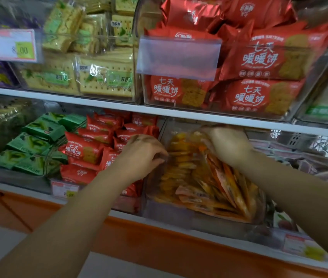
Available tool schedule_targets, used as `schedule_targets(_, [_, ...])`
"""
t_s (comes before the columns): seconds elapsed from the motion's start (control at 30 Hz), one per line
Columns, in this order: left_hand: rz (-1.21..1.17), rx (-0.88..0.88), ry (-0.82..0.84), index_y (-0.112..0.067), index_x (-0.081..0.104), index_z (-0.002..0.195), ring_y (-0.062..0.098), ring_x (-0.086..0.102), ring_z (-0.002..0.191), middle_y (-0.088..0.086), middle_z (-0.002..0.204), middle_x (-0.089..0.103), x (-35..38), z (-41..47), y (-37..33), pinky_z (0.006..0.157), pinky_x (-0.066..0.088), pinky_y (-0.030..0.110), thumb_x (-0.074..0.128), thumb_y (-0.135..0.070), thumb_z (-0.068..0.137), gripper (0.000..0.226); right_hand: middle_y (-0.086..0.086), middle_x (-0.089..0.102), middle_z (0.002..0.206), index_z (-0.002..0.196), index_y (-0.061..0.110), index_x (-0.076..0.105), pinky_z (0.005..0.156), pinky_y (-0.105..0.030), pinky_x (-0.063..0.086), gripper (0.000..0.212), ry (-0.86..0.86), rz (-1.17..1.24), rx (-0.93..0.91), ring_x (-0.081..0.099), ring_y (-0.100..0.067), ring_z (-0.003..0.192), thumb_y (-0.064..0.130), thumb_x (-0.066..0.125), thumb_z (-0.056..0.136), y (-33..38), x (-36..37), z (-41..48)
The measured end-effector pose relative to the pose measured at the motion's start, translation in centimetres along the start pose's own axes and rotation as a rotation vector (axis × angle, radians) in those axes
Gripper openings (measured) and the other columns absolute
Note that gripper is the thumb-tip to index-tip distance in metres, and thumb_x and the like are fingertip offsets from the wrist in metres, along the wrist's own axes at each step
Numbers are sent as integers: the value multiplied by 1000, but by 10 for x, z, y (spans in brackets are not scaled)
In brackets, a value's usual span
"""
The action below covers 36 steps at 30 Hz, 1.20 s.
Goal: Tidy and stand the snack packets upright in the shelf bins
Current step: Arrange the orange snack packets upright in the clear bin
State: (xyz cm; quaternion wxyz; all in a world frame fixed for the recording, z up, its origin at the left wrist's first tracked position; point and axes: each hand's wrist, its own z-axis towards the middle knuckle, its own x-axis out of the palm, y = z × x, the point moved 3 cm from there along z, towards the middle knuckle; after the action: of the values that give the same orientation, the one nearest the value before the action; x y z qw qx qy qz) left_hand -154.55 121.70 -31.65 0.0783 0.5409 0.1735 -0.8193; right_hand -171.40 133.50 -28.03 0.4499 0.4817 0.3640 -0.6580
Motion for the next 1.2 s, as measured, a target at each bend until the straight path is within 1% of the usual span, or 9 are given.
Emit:
schedule_targets(0.2, [-176,-64,-113,-20,75,98,24,57,107,-2,107,69,16,-7,10,96,42,43,71,-14,81,19,-10,65,111,112,21,61,81,-35,51,26,107,-60,-63,62,-31,100,27,53,88,3,29,36])
schedule_targets(0.33, [-183,-97,-230,-22,75,96,23,61,97,-5,105,68,29,-23,8,91,43,42,66,-18,80,19,-11,64,103,98,13,64,68,-26,43,16,198,-133,-101,63,-30,94,19,61,84,11,50,56])
schedule_targets(0.53, [-173,-90,-276,-25,74,94,17,63,95,-9,107,67,34,-30,8,99,27,27,54,-31,82,24,-13,57,116,117,15,55,81,-28,38,26,210,-117,-150,56,-28,108,20,41,96,15,66,75])
schedule_targets(0.67, [-180,-62,-294,-26,74,94,14,62,95,-10,107,66,35,-29,9,99,24,23,48,-35,83,29,-12,55,84,88,17,59,66,-30,40,16,225,-59,-179,56,-27,83,20,44,91,3,79,84])
schedule_targets(0.73, [-181,-59,-308,-27,74,94,13,61,94,-11,107,66,36,-29,10,99,24,24,48,-36,83,29,-3,55,84,83,19,57,63,-27,34,8,254,16,-91,53,-21,80,17,51,86,0,82,87])
schedule_targets(0.9, [-162,-64,-314,-25,74,94,15,63,94,-9,106,67,35,-30,8,100,25,26,48,-35,84,30,-4,65,96,89,21,64,72,-27,44,9,292,79,-52,59,-18,86,14,59,86,9,74,85])
schedule_targets(1.0, [-170,-58,-309,-24,74,95,14,63,96,-8,106,67,34,-32,8,102,25,26,49,-35,84,30,-3,65,115,113,23,64,82,-25,45,26,304,85,-105,61,-19,100,23,63,87,8,62,73])
schedule_targets(1.07, [-183,-50,-303,-24,74,96,10,60,99,-9,107,66,34,-34,9,104,25,27,48,-36,84,31,-3,65,115,125,23,58,80,-23,44,38,267,121,-138,62,-17,99,26,63,88,9,43,58])
schedule_targets(1.2, [-240,-28,-321,-20,74,97,6,54,99,-7,104,67,30,-40,6,100,35,37,52,-34,85,29,7,67,112,118,22,63,81,-15,42,33,318,164,-288,61,-5,97,28,65,86,9,11,16])
